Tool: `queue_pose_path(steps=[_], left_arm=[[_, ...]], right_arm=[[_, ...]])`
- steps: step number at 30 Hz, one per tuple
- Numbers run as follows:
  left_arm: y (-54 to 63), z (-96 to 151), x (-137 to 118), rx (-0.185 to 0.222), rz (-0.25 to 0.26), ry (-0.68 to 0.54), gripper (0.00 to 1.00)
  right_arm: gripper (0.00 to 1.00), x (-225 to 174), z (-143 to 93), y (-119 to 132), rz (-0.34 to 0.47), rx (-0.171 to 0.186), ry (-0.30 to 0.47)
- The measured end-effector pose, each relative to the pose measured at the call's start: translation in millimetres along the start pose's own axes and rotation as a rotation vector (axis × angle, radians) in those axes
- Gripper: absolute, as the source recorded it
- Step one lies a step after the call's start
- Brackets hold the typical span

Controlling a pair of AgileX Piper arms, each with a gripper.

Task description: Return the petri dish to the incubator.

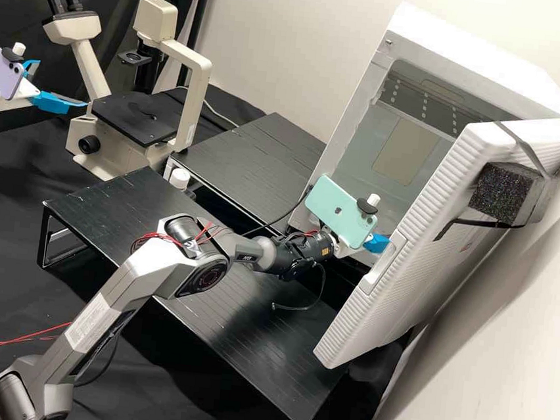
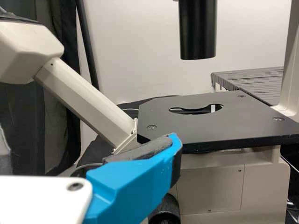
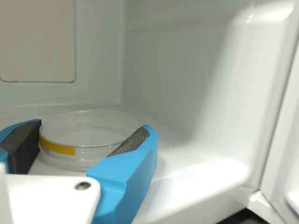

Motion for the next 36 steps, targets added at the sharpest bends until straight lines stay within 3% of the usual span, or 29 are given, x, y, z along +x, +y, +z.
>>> queue_pose_path(steps=[9, 10, 24, 29, 31, 36], left_arm=[[0.0, 0.0, 0.0, 0.0, 0.0, 0.0, 1.0], [0.0, 0.0, 0.0, 0.0, 0.0, 0.0, 1.0], [0.0, 0.0, 0.0, 0.0, 0.0, 0.0, 1.0], [0.0, 0.0, 0.0, 0.0, 0.0, 0.0, 1.0], [0.0, 0.0, 0.0, 0.0, 0.0, 0.0, 1.0], [0.0, 0.0, 0.0, 0.0, 0.0, 0.0, 1.0]], right_arm=[[0.0, 1.5, -1.1, -3.3, -0.007, -0.002, 0.007], [1.0, 1.5, -1.1, -3.3, -0.007, 0.0, 0.007], [1.0, 1.5, -1.1, -4.3, -0.017, -0.008, 0.008], [1.0, -3.5, 1.2, -7.7, -0.037, 0.044, 0.0], [1.0, -8.3, 1.0, -8.8, -0.034, 0.049, 0.021], [1.0, -35.3, -3.8, -1.0, -0.03, 0.1, 0.054]])
